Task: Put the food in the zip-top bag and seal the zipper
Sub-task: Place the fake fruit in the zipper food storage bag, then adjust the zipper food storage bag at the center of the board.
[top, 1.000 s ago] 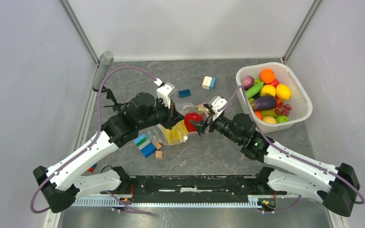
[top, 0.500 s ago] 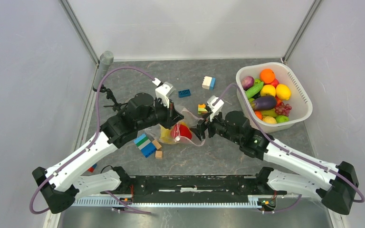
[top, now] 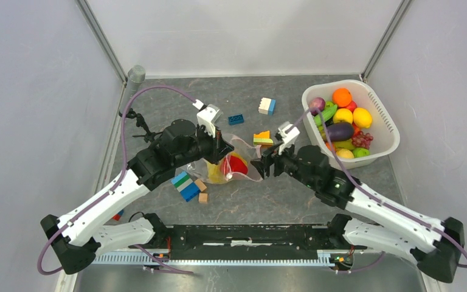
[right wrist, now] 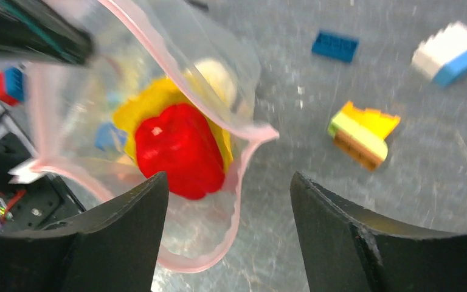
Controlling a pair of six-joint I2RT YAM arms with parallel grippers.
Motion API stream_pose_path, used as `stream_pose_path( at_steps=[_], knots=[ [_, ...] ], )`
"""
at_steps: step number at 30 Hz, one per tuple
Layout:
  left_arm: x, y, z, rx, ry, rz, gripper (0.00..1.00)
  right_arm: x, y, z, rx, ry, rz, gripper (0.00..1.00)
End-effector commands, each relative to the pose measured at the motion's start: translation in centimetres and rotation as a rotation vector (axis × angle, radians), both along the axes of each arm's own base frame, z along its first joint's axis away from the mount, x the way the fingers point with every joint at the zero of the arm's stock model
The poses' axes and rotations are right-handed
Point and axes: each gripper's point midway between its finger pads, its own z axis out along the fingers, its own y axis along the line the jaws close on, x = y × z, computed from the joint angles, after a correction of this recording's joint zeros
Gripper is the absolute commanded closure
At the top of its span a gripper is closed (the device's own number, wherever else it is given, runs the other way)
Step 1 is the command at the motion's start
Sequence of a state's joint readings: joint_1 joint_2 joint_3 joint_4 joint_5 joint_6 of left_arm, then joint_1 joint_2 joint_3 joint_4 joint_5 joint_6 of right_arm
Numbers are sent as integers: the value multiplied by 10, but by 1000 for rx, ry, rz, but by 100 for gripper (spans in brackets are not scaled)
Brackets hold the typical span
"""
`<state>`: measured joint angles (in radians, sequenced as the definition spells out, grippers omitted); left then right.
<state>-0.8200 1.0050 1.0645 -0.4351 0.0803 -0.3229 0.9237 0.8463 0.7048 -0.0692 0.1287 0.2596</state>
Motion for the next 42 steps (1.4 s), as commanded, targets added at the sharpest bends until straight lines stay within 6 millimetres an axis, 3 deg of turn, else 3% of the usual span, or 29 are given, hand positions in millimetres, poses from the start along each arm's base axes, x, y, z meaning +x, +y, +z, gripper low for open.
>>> stream_pose_path(
  at_steps=[1, 3, 5, 7, 10, 13, 18, 21, 24, 28, 31, 38, 42],
  knots=[
    [2, -4, 21, -81, -28, 13, 98, 7, -3, -49, -78, 137, -84, 29],
    [2, -2, 19, -74, -24, 19, 98, 5, 6, -47, -56, 138, -47, 36],
    [2, 0, 16, -63, -21, 28, 98, 5, 14, -39, -25, 122, -19, 52],
    [4, 3, 13, -54, -25, 43, 98, 12, 17, -24, -14, 82, -25, 76],
    [6, 10, 16, -43, -46, 74, 98, 22, 23, 6, -17, -4, -17, 93],
    [10, 22, 20, -39, -91, 122, 98, 31, 34, 52, 9, -104, 7, 100],
    [17, 37, 40, -75, -197, 187, 98, 39, 46, 136, 106, -265, 28, 100],
    [24, 46, 41, -55, -221, 243, 98, 34, 55, 162, 153, -323, 83, 100],
    [29, 53, 28, -51, -224, 292, 98, 31, 66, 158, 148, -330, 135, 100],
    [31, 61, 9, -33, -194, 346, 98, 32, 77, 117, 51, -269, 186, 100],
    [31, 66, 15, -82, -217, 372, 98, 37, 75, 104, 49, -262, 156, 99],
    [27, 72, 31, -112, -244, 379, 98, 39, 77, 117, 65, -307, 154, 98],
    [20, 77, 55, -170, -284, 373, 98, 40, 76, 123, 69, -349, 153, 97]
  ],
)
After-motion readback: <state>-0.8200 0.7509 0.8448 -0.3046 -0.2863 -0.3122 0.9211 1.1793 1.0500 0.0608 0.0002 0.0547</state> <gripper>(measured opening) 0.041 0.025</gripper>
